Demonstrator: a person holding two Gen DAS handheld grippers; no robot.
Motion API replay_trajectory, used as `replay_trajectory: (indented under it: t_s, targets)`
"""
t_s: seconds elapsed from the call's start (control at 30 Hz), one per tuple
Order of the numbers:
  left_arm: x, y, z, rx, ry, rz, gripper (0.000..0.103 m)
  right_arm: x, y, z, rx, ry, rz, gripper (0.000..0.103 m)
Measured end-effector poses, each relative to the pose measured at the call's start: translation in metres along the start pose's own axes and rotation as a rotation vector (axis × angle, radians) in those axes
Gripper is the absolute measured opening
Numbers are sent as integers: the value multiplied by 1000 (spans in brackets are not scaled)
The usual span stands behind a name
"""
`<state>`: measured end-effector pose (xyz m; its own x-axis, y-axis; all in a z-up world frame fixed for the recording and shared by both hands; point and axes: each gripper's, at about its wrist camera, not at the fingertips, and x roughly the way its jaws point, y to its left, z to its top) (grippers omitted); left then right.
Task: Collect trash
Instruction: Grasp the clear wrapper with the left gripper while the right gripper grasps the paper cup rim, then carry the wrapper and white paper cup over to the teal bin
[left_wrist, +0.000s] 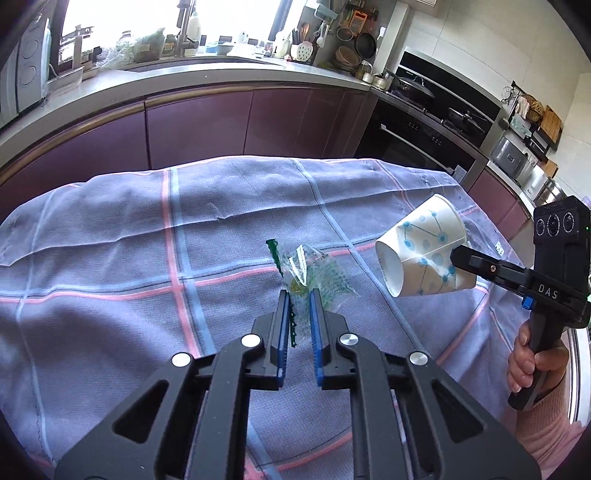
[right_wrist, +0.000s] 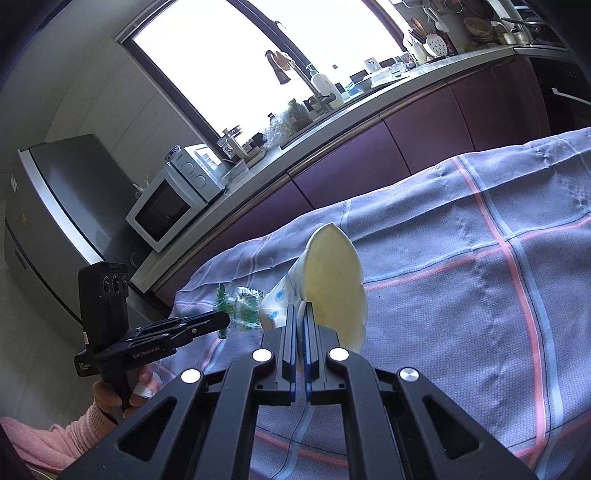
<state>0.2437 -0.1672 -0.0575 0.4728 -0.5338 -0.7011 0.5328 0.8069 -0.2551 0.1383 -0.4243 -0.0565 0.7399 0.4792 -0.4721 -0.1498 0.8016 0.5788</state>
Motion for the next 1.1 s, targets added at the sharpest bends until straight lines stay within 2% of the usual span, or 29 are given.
replay_trajectory:
  t_s: [0.3,0.67,1.1]
  targets:
    - [-59,35,-28,-64,-74,56,11,9,42,-8,-65,10,40,2]
    - [-118,82,-66,-162,-141,105,11,39,94,-20,-129,57,107,2]
    - [-172,105,-101,-189,-203,174,11,72,143,-37,-168,127,180,2]
